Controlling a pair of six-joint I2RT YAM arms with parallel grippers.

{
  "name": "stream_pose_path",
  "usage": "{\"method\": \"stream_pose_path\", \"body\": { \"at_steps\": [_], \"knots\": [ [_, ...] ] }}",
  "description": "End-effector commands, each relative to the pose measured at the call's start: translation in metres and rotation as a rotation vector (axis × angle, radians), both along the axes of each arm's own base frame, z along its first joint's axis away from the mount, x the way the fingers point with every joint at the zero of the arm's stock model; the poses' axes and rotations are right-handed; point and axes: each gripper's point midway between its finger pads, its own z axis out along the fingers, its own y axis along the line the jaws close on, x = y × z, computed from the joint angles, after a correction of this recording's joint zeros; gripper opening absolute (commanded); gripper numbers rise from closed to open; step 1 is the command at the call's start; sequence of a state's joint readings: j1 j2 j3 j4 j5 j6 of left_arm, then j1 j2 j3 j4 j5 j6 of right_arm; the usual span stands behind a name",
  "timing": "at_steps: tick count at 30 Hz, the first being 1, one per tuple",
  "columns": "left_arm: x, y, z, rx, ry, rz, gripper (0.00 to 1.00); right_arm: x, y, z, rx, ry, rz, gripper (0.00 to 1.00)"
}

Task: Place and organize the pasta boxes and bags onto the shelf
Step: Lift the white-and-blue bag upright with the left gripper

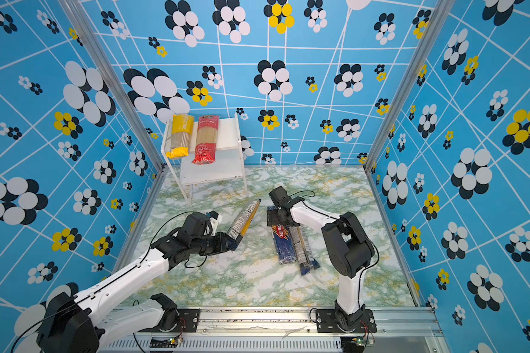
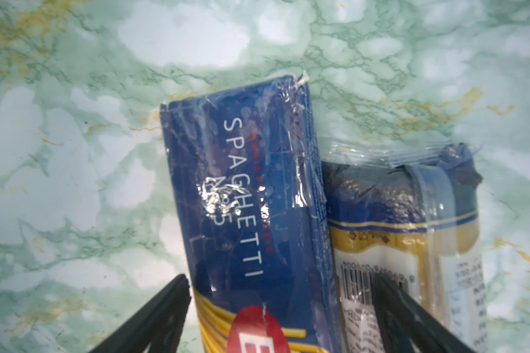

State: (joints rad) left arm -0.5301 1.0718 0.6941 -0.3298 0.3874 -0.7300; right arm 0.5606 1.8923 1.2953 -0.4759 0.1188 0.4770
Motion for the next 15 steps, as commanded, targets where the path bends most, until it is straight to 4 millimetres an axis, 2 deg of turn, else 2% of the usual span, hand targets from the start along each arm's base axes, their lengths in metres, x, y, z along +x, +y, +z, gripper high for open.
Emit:
{"method": "stream_pose_path", "body": {
  "at_steps": [1, 7, 15],
  "knots": [
    [0.015, -0.025, 0.109, -0.242, -0.285, -0.09, 0.0, -0.001, -0.012, 0.0, -0.033, 0.011, -0.004, 0.96],
    [0.005, -0.025, 0.165, -0.345, -0.39, -0.127, 0.0, 0.0, -0.011, 0.0, -0.029, 0.011, -0.003, 0.96],
    [-0.003, -0.016, 0.227, -0.406, -0.529, -0.129, 0.0, -0.001, -0.012, -0.001, -0.031, 0.017, -0.001, 0.96]
  ]
}}
